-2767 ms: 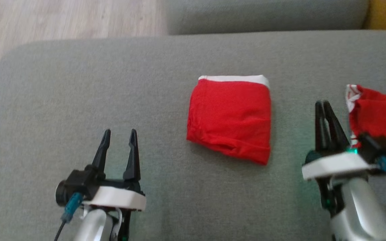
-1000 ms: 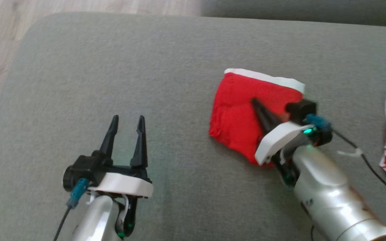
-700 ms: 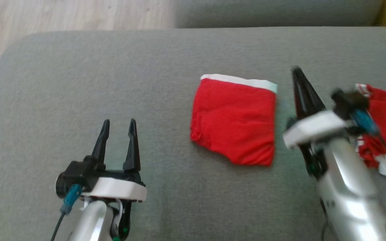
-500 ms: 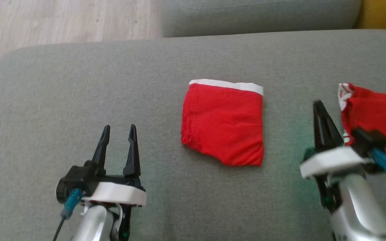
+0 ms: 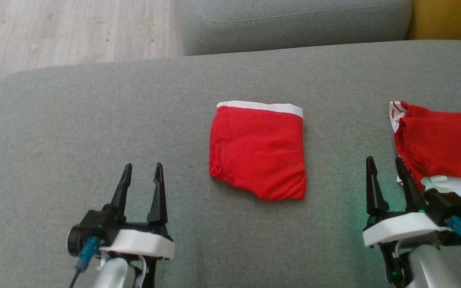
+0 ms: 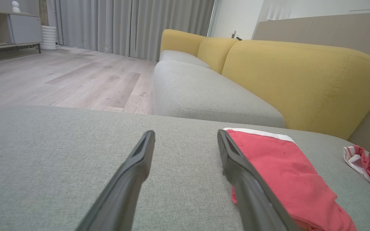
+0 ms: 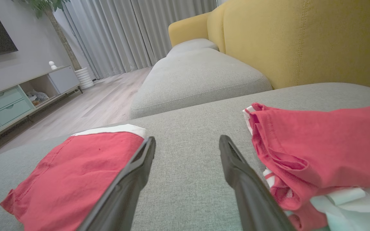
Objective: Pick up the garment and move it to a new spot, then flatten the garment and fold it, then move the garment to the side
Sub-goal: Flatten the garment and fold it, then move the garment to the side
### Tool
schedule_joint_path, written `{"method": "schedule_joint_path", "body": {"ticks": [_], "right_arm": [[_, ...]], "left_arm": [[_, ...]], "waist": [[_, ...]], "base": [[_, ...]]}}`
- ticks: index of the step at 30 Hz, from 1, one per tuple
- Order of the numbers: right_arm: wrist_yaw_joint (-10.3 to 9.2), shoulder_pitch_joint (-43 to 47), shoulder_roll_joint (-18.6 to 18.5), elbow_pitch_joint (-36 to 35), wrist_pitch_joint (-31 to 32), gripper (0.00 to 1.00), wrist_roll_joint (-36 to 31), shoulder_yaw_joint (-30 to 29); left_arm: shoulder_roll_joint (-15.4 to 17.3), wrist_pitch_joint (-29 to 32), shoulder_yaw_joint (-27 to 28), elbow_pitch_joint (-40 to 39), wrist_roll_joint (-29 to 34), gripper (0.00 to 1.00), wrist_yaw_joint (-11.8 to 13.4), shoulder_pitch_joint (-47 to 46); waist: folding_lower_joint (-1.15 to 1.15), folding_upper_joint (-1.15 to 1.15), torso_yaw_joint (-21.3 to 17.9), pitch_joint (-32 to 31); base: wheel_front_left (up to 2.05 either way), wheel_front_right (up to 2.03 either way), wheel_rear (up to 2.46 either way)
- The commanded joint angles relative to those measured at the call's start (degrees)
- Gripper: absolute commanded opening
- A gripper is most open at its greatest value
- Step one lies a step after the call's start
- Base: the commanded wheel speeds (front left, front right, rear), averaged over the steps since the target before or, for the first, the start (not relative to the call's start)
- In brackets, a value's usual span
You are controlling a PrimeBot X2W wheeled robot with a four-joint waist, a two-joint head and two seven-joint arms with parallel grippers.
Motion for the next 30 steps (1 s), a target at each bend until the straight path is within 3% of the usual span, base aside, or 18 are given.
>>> {"method": "schedule_joint_path", "body": {"ticks": [1, 13, 21, 30], "right_arm": [[-0.04, -1.2, -0.1, -1.9, -0.6, 1.0, 0.2, 1.2], [-0.04, -5.8, -0.1, 2.0, 0.2, 1.0, -1.7, 2.6], [-0.04, -13.8, -0.1, 8.6, 6.2, 1.0, 5.3, 8.1], [-0.04, -21.3, -0.1, 22.0, 11.9, 1.0, 12.6, 16.1]], "left_arm": [[0.2, -0.5, 2.0, -1.6, 0.4, 1.0, -0.1, -1.2], [0.2, -0.5, 0.9, -1.9, 0.5, 1.0, -0.3, -2.9], [0.2, -0.5, 0.5, -1.9, 0.1, 1.0, -0.6, -4.7], [0.2, -0.5, -1.1, -1.6, -0.6, 1.0, -0.6, -6.3]], "waist": [[0.0, 0.0, 0.2, 0.0], [0.0, 0.0, 2.9, 3.6], [0.0, 0.0, 5.5, 7.5], [0.0, 0.0, 7.3, 8.9]], "base": [[0.0, 0.0, 0.0], [0.0, 0.0, 0.0], [0.0, 0.0, 0.0], [0.0, 0.0, 0.0]]}}
